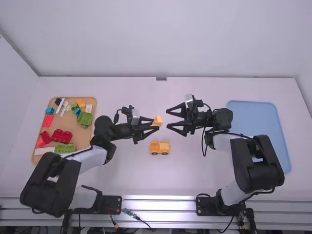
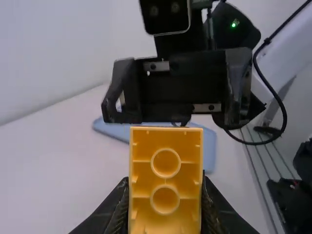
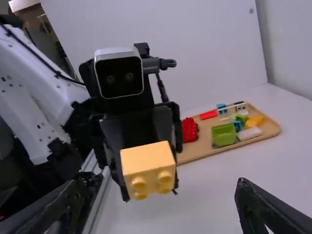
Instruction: Assemble lego blocks to make yellow taxi
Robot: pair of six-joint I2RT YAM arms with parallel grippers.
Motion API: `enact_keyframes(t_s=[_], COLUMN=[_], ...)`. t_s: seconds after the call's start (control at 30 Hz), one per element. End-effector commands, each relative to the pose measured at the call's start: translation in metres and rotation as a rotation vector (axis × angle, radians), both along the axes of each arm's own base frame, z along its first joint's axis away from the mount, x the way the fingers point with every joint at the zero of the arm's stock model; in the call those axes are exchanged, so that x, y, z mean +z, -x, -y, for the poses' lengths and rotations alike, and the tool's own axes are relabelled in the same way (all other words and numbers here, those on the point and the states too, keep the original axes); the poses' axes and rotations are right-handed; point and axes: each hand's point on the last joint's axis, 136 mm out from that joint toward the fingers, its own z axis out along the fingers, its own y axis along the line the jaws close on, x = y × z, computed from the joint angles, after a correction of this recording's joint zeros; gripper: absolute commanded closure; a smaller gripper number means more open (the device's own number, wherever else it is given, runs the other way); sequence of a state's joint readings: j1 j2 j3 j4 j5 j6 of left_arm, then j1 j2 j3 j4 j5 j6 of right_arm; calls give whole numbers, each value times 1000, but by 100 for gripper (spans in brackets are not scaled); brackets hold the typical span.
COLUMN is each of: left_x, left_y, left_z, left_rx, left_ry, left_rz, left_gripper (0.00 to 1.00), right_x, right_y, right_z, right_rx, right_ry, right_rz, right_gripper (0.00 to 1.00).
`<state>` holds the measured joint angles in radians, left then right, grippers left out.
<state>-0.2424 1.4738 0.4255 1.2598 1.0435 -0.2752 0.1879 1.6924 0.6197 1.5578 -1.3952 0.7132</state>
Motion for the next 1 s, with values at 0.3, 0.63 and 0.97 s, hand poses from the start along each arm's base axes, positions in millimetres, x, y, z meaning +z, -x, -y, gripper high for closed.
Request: enact_keyframes(t_s=[0.3, 0.63, 0.97], left_x=[-7, 1, 0], left_y=[-14, -11, -8], left_z=[12, 26, 30], left_rx=[-124, -166, -174], left_ry=[91, 98, 94], left_rz=[-112, -96, -91], left_gripper=[98, 98, 98], right_x=[-1, -14, -12], right_y=[5, -6, -5], right_z=[-8, -10, -10], right_rx=[28, -15, -14], right_ry=[1, 14, 12], right_rz=[-48, -69, -58], right_gripper=[28, 30, 65])
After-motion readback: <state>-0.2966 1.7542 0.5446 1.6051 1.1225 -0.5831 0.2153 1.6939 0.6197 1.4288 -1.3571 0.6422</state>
